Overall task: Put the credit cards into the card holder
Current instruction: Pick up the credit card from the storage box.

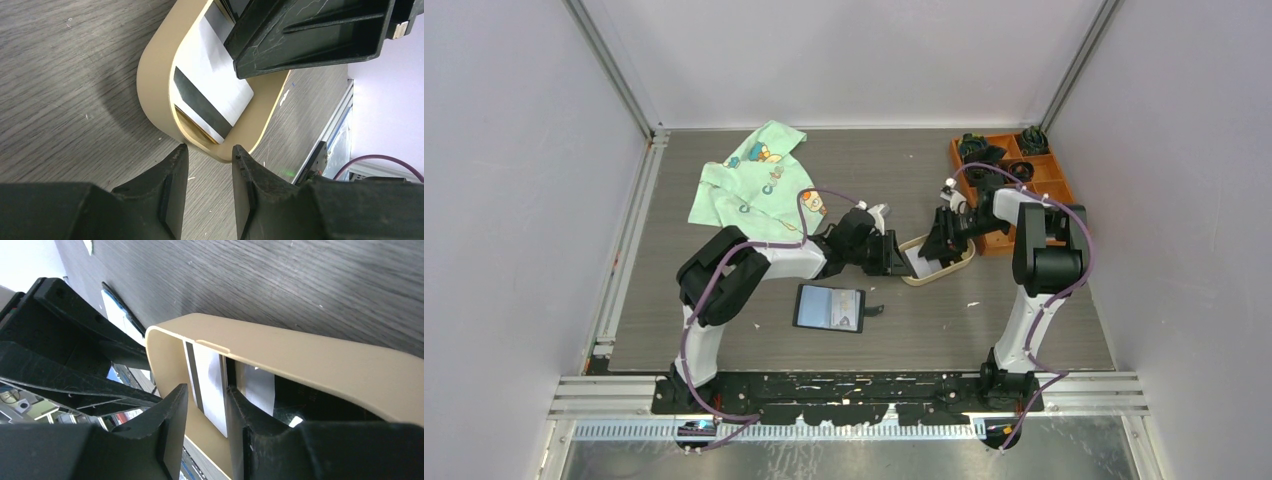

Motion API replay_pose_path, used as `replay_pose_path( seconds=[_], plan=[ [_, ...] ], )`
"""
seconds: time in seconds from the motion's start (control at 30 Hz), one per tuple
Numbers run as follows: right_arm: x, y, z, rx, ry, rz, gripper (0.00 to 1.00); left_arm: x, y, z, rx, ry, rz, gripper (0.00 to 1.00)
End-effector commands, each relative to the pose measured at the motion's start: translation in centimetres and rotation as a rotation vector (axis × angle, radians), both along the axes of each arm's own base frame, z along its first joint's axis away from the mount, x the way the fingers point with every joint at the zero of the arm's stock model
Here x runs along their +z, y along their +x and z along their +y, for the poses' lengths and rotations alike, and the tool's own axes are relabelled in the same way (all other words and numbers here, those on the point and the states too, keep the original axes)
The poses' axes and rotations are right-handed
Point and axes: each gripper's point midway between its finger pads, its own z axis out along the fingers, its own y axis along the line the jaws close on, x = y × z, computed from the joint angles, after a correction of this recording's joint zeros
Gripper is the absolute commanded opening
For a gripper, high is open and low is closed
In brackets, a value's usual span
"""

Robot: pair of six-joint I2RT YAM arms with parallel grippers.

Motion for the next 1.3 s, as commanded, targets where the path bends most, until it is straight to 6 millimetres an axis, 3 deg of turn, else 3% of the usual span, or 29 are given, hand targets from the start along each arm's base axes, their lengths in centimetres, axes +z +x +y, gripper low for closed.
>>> replay_pose_path(
  seconds=[0.0,0.3,0.57,0.77,1.0,1.27],
  plan=[
    [4.3,-1.1,3.1,0.043,0.206,0.021,0.38,2.2,0.6,-1.8,-0.034,-0.055,-0.081,0.35],
    [4.7,-1.3,3.0,0.050,0.208,0.013,0.34,2.4,0.8,-1.6,-0.030,-0.050,-0.086,0.35],
    [2.1,-1.0,1.7,0.025,0.043,0.011,0.36,2.6,0.9,-1.6,-0.027,-0.051,-0.088,0.36],
    [1.0,-1.3,2.1,0.051,-0.017,0.020,0.37,2.6,0.9,-1.5,-0.027,-0.053,-0.087,0.36],
    [0.1,-0.7,1.1,0.030,-0.111,-0.003,0.36,3.4,0.8,-1.4,-0.031,-0.062,-0.098,0.37],
    [0.5,-1.0,2.3,0.055,-0.012,0.029,0.15,6.0,0.9,0.3,-0.019,-0.045,-0.181,0.42]
  ],
)
